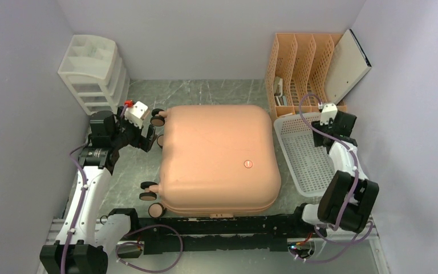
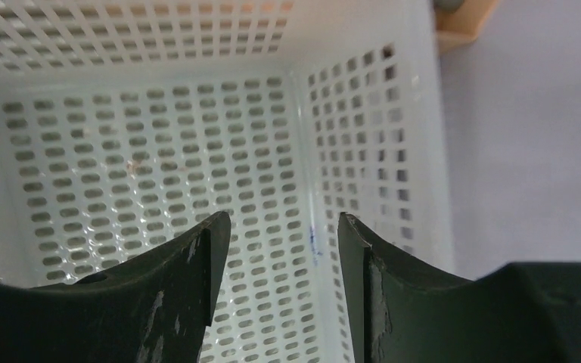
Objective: Open, take out, and arrange the luggage
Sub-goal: Place the bin at the center of the board, then adjust the bin at the center of the board.
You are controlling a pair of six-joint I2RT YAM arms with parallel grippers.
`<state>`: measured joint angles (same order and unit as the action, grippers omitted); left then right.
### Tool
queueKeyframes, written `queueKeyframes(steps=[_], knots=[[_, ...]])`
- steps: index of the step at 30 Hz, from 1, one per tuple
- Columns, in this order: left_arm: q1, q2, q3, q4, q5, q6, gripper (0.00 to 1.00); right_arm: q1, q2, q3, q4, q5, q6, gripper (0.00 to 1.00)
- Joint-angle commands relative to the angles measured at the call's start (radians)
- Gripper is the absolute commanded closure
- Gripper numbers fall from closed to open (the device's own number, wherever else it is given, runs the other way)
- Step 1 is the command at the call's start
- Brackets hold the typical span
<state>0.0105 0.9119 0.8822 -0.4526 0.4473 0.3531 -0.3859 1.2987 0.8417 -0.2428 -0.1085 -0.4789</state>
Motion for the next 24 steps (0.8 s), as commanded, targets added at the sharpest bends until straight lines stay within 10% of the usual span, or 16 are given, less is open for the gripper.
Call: queueKeyframes(steps=[1,10,24], knots=[[-0.003,-0.021,-0.012,0.035,0.015,-0.008,0.04,0.003,0.054,-0.036,0.069,0.077,-0.005,0.41],[-0.003,-0.027,-0.022,0.043,0.013,-0.009,0.03,-0.042,0.18,-0.084,0.306,0.394,-0.029,0.4],[-0.003,-0.025,-0.027,0.043,0.017,-0.009,0.04,-0.076,0.122,-0.032,0.295,0.432,0.041,0.4]])
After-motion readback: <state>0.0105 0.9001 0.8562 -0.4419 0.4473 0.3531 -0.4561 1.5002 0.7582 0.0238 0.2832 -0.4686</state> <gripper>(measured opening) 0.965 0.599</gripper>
